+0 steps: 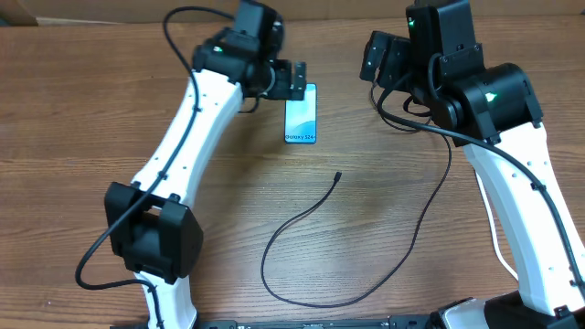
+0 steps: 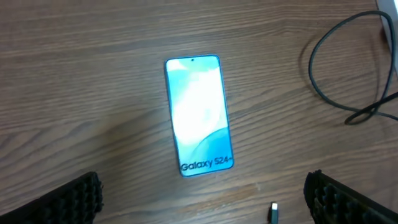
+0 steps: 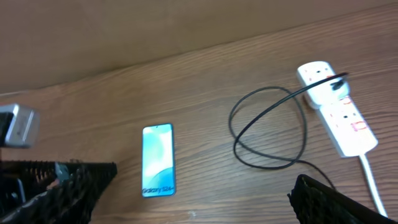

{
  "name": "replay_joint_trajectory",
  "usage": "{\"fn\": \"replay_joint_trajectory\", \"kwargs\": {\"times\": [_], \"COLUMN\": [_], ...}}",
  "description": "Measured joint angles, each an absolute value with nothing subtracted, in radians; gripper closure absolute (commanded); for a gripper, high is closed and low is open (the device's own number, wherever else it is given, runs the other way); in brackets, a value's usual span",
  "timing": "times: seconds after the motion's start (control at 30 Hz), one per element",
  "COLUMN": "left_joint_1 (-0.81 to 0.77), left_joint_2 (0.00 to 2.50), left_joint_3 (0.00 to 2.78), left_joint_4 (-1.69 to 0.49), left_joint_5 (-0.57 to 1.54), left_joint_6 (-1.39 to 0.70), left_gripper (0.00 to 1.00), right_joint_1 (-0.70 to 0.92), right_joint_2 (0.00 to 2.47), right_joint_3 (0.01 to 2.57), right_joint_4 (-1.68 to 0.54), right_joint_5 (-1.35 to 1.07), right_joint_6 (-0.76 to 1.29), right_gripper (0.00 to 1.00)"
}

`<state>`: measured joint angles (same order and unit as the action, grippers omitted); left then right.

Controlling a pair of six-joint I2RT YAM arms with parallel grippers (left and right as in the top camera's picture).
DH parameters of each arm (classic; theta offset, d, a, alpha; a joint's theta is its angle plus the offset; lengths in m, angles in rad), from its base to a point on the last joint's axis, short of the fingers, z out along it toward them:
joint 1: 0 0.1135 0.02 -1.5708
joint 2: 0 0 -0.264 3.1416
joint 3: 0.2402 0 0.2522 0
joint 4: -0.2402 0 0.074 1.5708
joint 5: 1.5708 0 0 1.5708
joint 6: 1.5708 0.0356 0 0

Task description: Plug charger to phone and switch on socket

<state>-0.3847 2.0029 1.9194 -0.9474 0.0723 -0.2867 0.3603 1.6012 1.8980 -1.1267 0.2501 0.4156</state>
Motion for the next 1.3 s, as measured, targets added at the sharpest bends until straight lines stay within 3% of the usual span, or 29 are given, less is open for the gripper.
{"fn": "replay_joint_trajectory", "kwargs": {"times": [0.53, 0.9, 1.03, 1.3], "left_joint_1": [-0.471, -0.472, -0.48, -0.496], "left_joint_2": [2.211, 2.322, 2.34, 2.359], "left_joint_3": [1.919, 1.919, 1.919, 1.919], "left_joint_4": [-0.776, -0.716, -0.713, -0.71], "left_joint_5": [-0.094, -0.149, -0.155, -0.155], "left_joint_6": [-0.482, -0.597, -0.612, -0.611], "left_gripper": [0.0, 0.0, 0.07, 0.06], "right_joint_1": [0.164, 0.159, 0.159, 0.159], "right_joint_2": [1.602, 1.602, 1.602, 1.607], "right_joint_3": [1.898, 1.898, 1.898, 1.898], "right_joint_4": [-1.25, -1.294, -1.294, -1.295], "right_joint_5": [0.297, 0.271, 0.265, 0.26], "right_joint_6": [0.483, 0.495, 0.495, 0.498], "right_gripper": [0.0, 0.0, 0.0, 0.0]}}
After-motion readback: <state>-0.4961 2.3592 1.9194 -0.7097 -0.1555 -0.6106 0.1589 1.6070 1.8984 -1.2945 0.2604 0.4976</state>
